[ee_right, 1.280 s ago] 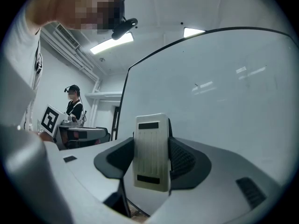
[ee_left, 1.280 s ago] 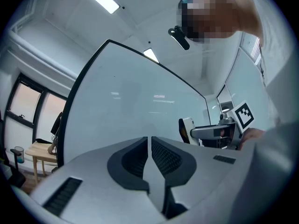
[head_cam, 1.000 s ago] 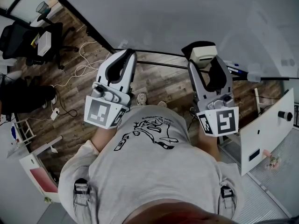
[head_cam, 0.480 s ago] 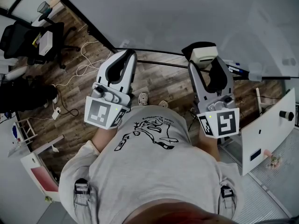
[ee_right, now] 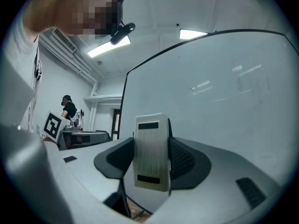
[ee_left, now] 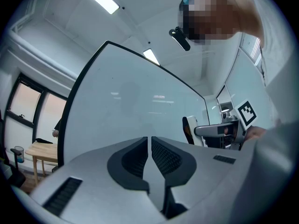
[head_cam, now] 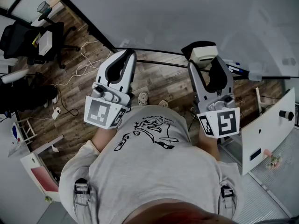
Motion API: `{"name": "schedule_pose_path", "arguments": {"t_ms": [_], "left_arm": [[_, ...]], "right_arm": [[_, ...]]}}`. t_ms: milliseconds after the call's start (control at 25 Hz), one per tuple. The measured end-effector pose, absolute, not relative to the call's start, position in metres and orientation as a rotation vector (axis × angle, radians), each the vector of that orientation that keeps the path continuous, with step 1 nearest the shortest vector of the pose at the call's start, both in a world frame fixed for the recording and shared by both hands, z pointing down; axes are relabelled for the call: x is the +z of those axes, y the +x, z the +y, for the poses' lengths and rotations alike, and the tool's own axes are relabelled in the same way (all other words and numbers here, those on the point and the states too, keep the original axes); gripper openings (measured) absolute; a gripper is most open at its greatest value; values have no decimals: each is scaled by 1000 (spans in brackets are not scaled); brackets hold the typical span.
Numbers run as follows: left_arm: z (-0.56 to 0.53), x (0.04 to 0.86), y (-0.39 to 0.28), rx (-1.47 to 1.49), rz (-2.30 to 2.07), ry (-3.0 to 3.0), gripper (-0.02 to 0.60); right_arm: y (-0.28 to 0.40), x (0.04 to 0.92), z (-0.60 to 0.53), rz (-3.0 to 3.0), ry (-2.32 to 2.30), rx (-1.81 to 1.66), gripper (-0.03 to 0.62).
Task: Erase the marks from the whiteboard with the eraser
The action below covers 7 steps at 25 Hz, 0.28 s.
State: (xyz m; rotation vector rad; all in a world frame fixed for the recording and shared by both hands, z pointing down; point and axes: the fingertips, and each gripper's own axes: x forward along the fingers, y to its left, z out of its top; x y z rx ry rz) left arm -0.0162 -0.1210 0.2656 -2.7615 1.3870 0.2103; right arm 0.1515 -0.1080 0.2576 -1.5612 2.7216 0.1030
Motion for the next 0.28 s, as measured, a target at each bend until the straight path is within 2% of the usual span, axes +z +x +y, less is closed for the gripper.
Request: {"name": "schedule_pose_path", "arguments": {"t_ms": [280], "left_arm": [[-121,265,-16,213,1382,-2760,40]], "right_arm": [[151,258,-108,2721,-1563,98,239]]}}
